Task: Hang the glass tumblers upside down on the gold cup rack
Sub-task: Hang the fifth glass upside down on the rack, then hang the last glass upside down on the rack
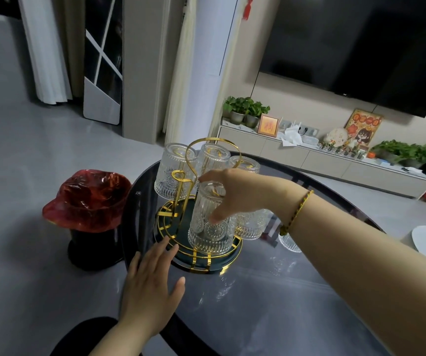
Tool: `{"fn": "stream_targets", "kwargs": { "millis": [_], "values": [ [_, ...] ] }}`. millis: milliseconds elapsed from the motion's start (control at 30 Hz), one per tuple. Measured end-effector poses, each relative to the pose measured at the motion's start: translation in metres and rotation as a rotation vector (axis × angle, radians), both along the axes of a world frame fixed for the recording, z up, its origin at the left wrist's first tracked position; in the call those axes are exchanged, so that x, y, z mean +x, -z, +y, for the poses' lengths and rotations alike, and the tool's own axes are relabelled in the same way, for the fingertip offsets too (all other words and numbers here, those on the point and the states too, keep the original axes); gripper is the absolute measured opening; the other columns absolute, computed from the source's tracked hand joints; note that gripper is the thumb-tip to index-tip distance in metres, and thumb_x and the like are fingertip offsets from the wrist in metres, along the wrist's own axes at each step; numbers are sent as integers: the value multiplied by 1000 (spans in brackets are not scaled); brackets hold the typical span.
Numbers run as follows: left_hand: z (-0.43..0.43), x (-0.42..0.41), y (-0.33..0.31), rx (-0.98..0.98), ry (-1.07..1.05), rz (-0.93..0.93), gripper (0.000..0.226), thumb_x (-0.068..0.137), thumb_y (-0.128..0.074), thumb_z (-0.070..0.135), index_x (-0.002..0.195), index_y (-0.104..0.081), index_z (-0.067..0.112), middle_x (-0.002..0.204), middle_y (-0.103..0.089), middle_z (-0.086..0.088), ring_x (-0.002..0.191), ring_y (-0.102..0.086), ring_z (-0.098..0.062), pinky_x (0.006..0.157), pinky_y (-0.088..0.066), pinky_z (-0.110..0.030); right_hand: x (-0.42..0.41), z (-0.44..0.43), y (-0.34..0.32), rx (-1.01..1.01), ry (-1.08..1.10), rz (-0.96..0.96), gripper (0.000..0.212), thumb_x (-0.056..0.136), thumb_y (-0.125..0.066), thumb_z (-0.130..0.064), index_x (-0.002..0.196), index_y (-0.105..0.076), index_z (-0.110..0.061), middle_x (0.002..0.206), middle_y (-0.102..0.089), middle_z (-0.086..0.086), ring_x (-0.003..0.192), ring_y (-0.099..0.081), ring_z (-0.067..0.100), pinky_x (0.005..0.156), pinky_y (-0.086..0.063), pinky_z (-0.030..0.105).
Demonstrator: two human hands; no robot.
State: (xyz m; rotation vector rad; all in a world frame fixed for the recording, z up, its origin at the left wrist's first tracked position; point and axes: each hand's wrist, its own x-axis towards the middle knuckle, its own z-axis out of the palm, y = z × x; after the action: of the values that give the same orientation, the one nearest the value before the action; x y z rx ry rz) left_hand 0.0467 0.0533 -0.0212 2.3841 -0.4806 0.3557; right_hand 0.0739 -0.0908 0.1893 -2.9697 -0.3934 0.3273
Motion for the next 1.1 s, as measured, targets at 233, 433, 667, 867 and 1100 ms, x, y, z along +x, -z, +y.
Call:
{"fn": "stream_targets", "kwargs": {
  "millis": [233, 433, 667, 867, 1100],
  "values": [
    [0, -2, -3, 11, 6, 3, 66, 74, -31, 46, 136, -25, 23, 150, -13, 7, 126, -1, 4, 107, 10, -29, 1, -3, 2, 4, 3, 21, 84, 68, -69, -30, 135, -21, -18, 142, -36, 8, 126, -37, 27, 106, -31, 38],
    [1, -4, -8, 34, 7, -9, 72, 73, -23, 54, 135, -28, 19, 149, -19, 3, 134, -11, -7, 108, 6, -30, -16, -17, 1, 165, 21, -137, 85, 66, -71, -33, 135, -23, -19, 143, -33, 5, 131, -25, 23, 110, -24, 40],
    [-9, -29, -23, 41, 22, -63, 64, 80, -27, 50, 111, -57, 4, 119, -60, -17, 118, -47, -27, 106, -23, -37, -57, -79, 16, 465, 152, -529, 57, 70, -69, -22, 121, -44, -17, 121, -49, -3, 113, -38, 14, 94, -26, 17],
    [-40, -57, -34, 46, 203, -147, 69, 91, -10, 50, 89, -67, 11, 90, -70, -4, 98, -43, -10, 96, -21, -17, -76, -148, 77, 598, 568, -833, 36, 72, -65, -10, 105, -52, -7, 100, -53, 6, 87, -44, 14, 77, -35, 18],
    [-82, -55, -21, 295, 343, 43, 54, 89, -38, 47, 138, -21, 30, 151, -13, 10, 138, -4, -8, 112, -1, -27, -76, -196, 144, 716, 927, -590, 76, 67, -72, -22, 128, -30, -6, 131, -40, 17, 120, -39, 29, 103, -35, 45]
  ]
}}
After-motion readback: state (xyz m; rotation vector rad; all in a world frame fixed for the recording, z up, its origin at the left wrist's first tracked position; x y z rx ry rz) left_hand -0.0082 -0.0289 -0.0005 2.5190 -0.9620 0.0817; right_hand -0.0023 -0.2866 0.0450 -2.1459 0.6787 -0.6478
